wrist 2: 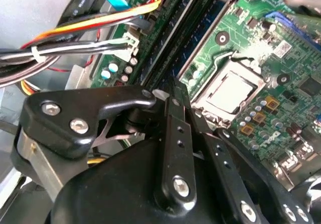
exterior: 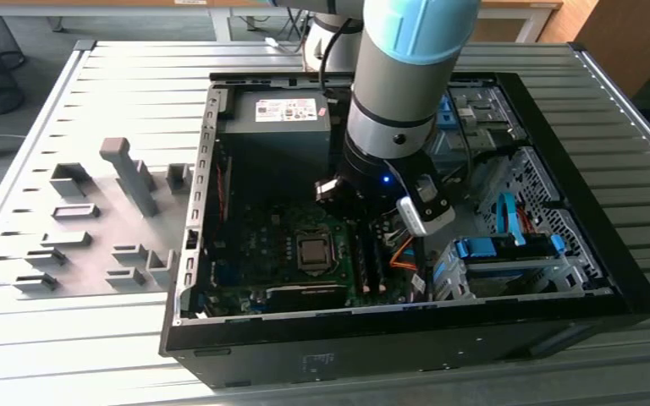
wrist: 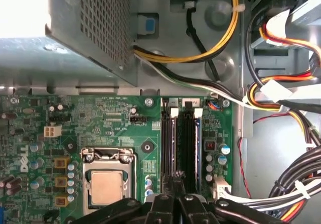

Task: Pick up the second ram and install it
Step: 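Press down the second ram until it locks into place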

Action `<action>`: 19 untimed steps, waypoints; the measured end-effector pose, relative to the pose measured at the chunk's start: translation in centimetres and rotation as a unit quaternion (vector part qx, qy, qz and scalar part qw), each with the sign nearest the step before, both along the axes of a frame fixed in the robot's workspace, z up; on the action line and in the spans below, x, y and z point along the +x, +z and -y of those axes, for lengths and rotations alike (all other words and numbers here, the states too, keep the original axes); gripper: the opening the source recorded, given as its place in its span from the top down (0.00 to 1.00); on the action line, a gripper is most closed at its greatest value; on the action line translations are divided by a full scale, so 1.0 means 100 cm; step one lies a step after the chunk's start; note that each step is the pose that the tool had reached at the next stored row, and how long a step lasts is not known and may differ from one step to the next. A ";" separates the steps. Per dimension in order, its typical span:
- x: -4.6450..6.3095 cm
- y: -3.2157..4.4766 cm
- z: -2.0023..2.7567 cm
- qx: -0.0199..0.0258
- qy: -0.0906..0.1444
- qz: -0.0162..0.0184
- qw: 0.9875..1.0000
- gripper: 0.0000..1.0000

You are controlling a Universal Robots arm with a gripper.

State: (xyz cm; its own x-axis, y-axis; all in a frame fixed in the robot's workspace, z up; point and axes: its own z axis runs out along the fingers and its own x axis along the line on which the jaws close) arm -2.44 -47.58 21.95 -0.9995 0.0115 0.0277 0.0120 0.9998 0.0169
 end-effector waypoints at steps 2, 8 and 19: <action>0.000 0.0078 0.0006 -0.001 0.000 0.000 1.000 0.90; 0.000 0.0327 0.0006 -0.002 0.000 -0.001 1.000 0.90; 0.000 0.0343 0.0006 -0.001 0.000 -0.001 1.000 0.90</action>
